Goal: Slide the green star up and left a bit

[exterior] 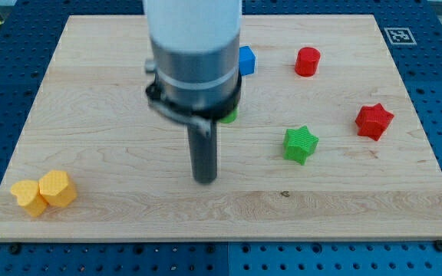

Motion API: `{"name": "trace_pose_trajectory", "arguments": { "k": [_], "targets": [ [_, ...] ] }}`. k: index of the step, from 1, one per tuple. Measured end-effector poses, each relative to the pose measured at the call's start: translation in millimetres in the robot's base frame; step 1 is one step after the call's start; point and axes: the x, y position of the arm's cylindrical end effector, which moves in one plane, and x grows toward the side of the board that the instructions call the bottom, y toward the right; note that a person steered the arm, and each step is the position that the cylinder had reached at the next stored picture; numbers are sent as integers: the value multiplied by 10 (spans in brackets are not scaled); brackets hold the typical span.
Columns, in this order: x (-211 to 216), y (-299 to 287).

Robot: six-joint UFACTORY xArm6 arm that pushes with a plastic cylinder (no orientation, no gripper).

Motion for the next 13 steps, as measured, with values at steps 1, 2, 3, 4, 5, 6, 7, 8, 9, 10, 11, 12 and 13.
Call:
{"name": "trace_pose_trajectory", "arguments": {
  "k": [1, 2, 3, 4, 5, 6, 7, 8, 9, 10, 11, 12, 13],
  "targets": [
    [18, 150],
    [179, 1068],
    [175, 1289],
    [181, 1811],
    [181, 1811],
    [131, 1753],
    [-327, 1423],
    [-390, 1395],
    [-573, 1361],
    [-585, 1361],
    [-799, 1361],
    [-809, 1327],
    [-818, 1272]
  ]
}}
